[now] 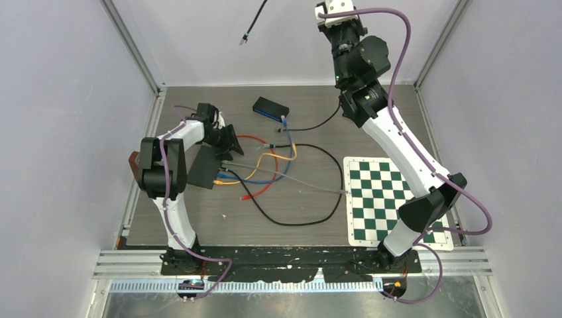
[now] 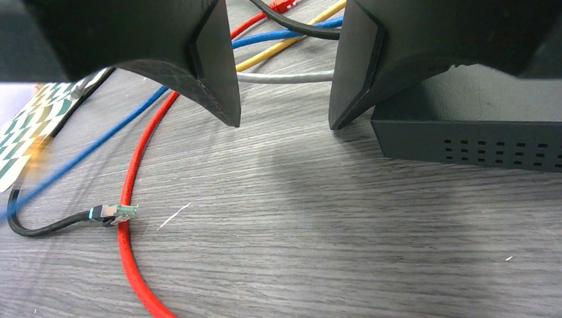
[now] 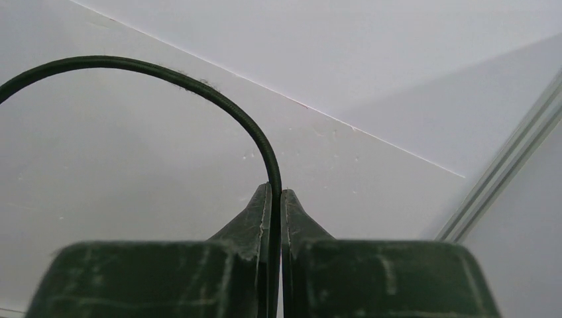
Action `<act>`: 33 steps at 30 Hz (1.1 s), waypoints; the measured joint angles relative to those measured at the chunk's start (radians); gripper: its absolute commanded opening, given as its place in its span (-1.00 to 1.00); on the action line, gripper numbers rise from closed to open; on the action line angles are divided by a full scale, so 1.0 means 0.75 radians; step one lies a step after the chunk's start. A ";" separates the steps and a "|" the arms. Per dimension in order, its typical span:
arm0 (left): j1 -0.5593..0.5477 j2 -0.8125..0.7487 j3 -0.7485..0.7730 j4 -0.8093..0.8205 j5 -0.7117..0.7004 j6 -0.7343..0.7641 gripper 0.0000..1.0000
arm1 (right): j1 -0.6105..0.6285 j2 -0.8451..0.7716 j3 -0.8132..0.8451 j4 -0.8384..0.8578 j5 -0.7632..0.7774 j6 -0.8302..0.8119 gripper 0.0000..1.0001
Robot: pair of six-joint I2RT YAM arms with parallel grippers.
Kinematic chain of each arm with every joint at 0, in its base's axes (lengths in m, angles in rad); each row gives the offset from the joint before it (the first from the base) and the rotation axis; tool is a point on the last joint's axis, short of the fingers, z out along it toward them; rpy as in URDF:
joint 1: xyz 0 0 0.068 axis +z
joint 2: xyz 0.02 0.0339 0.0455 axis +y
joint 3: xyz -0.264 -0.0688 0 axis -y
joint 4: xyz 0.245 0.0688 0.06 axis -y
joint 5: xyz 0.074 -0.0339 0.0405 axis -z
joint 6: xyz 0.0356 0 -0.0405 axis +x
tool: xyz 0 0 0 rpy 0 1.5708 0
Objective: Insert the plug into the switch port
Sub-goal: Pick up the connector from the center of the board.
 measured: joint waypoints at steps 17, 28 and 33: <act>0.007 -0.236 0.004 0.096 0.081 -0.089 0.34 | 0.000 -0.018 0.189 -0.322 0.038 0.164 -0.90; 0.010 -0.493 -0.256 0.652 0.256 -0.274 0.55 | -0.003 -0.047 0.029 -0.629 -0.003 0.565 -0.90; 0.010 -0.456 -0.402 0.739 0.267 -0.339 0.61 | -0.013 -0.047 -0.022 -0.686 -0.009 0.661 -0.90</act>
